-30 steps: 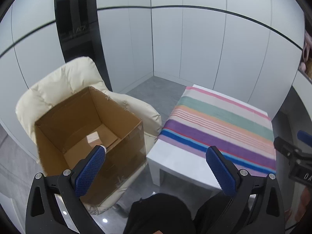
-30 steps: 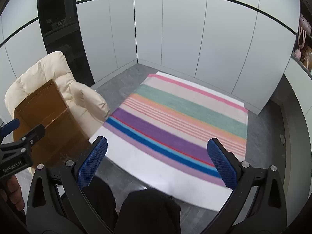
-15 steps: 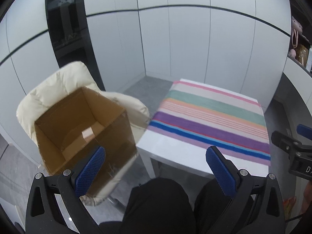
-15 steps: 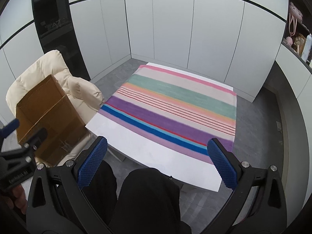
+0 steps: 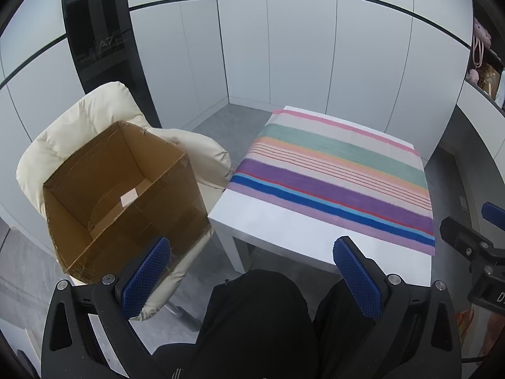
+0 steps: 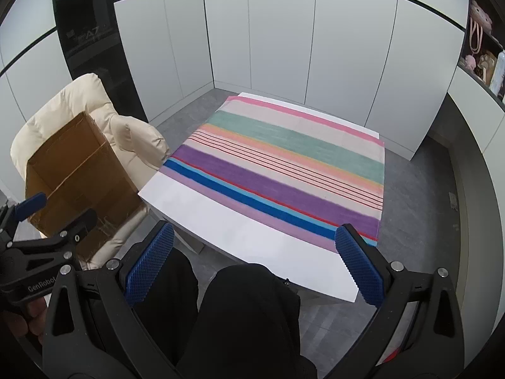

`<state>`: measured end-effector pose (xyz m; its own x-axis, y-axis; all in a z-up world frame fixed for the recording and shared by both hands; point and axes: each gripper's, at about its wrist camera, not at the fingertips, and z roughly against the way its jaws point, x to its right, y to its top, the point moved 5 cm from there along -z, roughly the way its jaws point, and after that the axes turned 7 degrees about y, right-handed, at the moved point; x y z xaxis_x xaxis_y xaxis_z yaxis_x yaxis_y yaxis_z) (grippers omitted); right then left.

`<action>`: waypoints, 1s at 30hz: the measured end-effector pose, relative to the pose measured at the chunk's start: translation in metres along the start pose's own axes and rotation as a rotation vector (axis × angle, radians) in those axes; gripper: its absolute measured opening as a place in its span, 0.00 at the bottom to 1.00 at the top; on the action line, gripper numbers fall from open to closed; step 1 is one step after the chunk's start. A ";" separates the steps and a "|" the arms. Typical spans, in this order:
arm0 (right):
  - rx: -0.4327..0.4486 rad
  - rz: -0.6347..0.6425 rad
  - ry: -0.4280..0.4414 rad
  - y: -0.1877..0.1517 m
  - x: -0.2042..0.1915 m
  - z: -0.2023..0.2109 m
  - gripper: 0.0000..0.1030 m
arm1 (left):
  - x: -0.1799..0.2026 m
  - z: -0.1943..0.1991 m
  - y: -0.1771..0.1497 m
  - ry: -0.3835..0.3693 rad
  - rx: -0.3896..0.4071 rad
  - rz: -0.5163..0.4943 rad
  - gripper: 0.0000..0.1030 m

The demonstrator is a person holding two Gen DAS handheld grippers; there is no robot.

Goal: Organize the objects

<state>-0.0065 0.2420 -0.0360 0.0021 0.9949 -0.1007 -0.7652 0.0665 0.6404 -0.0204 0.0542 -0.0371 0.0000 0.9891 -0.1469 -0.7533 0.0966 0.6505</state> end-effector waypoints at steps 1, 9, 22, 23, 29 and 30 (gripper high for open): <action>0.001 0.001 -0.002 0.000 0.000 0.000 1.00 | 0.000 0.000 0.000 0.004 0.002 -0.001 1.00; -0.003 0.005 0.004 0.000 -0.002 -0.002 1.00 | 0.002 0.000 0.001 0.015 0.018 -0.015 1.00; -0.003 0.006 0.002 0.000 0.000 -0.003 1.00 | 0.002 -0.002 0.003 0.017 0.022 -0.014 1.00; -0.003 0.006 0.002 -0.001 0.000 -0.003 1.00 | 0.002 -0.002 0.003 0.017 0.023 -0.015 1.00; 0.000 0.014 0.003 -0.001 -0.001 -0.003 1.00 | 0.001 -0.002 0.003 0.014 0.031 -0.013 1.00; -0.001 0.013 0.004 -0.001 -0.001 -0.003 1.00 | 0.001 -0.001 0.003 0.014 0.032 -0.011 1.00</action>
<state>-0.0079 0.2406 -0.0386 -0.0102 0.9954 -0.0950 -0.7655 0.0533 0.6412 -0.0233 0.0557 -0.0366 -0.0008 0.9863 -0.1647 -0.7319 0.1117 0.6722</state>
